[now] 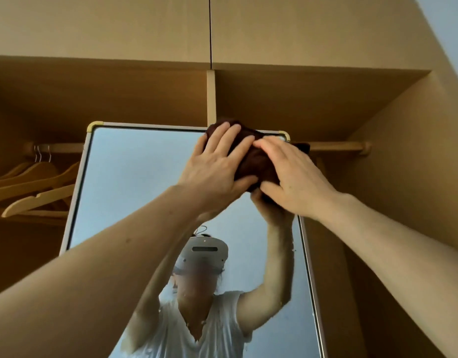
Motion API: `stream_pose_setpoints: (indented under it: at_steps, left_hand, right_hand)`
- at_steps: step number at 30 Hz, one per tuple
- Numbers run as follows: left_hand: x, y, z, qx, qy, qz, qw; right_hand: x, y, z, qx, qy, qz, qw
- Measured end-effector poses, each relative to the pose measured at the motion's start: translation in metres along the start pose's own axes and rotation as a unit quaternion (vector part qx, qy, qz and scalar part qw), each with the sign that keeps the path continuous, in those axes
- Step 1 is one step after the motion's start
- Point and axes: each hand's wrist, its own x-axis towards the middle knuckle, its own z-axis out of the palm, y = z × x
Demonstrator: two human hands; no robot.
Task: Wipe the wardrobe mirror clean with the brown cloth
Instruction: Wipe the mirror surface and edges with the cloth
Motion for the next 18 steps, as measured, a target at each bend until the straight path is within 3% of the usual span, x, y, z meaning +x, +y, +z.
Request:
stream_pose_setpoints:
  at_steps: [4,13,18]
  left_hand:
    - [0.009,0.002,0.002,-0.015,0.009,-0.008,1.000]
    - [-0.046,0.009,0.005,-0.012,-0.004,0.079,0.997]
    - [0.008,0.000,0.000,-0.014,0.015,0.017,1.000]
  right_hand:
    - [0.013,0.000,-0.004,0.007,-0.002,0.031,1.000]
    - [-0.056,-0.023,0.014,-0.008,-0.014,0.023,1.000]
    - [0.009,0.001,-0.007,0.002,-0.028,0.022,0.999]
